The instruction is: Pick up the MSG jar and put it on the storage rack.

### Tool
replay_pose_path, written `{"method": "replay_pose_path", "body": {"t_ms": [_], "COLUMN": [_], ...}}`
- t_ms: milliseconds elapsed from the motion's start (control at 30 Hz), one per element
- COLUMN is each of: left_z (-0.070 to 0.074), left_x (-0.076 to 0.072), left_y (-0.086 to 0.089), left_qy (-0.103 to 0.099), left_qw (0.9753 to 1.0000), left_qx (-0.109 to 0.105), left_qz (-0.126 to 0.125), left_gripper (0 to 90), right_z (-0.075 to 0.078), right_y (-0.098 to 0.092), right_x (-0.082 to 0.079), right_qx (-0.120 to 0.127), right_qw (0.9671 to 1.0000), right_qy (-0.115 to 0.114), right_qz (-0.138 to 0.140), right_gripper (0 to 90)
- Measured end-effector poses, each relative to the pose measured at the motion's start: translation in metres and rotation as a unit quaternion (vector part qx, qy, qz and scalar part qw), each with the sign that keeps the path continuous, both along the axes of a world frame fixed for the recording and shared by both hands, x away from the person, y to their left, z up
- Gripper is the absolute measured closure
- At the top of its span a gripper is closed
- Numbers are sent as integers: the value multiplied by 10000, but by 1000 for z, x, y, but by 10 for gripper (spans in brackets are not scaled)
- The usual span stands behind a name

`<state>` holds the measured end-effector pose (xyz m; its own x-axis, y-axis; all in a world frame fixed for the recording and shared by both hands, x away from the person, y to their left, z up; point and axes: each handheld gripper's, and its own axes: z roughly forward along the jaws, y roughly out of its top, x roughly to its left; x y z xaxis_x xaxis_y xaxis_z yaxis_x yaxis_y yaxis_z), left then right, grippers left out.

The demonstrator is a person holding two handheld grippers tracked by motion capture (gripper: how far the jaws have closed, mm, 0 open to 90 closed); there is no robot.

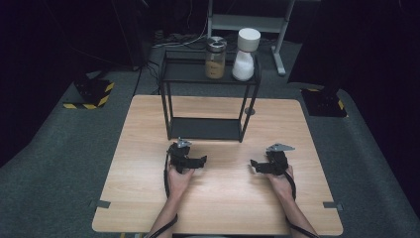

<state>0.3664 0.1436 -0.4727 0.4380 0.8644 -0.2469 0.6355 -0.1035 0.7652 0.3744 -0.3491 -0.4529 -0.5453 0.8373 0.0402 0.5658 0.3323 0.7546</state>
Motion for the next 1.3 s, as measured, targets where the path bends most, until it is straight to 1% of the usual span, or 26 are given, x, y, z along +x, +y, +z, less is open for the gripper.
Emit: {"method": "replay_pose_path", "body": {"t_ms": [167,600,800,1233,1300], "left_z": [0,-1,-1,-1,-2], "left_x": [0,0,0,1,0], "left_y": [-1,1,2,3,4], "left_qy": [-5,4,3,7,17], "left_qw": [10000,10000,10000,10000,9999], "left_qx": [34,-38,-50,-82,-124], "left_qz": [-2,5,3,-17,-2], "left_gripper": [28,27,28,29,31], "right_z": [0,0,1,1,1], "right_y": [-1,2,6,6,7], "right_x": [1,0,-1,-2,-2], "right_qx": [13,-44,-142,-131,-164], "right_qw": [10000,10000,9999,9999,9999], "right_qy": [6,-13,-25,-19,-30], "right_qz": [8,-5,-13,-28,-28], "right_gripper": [147,146,146,139,138]}}
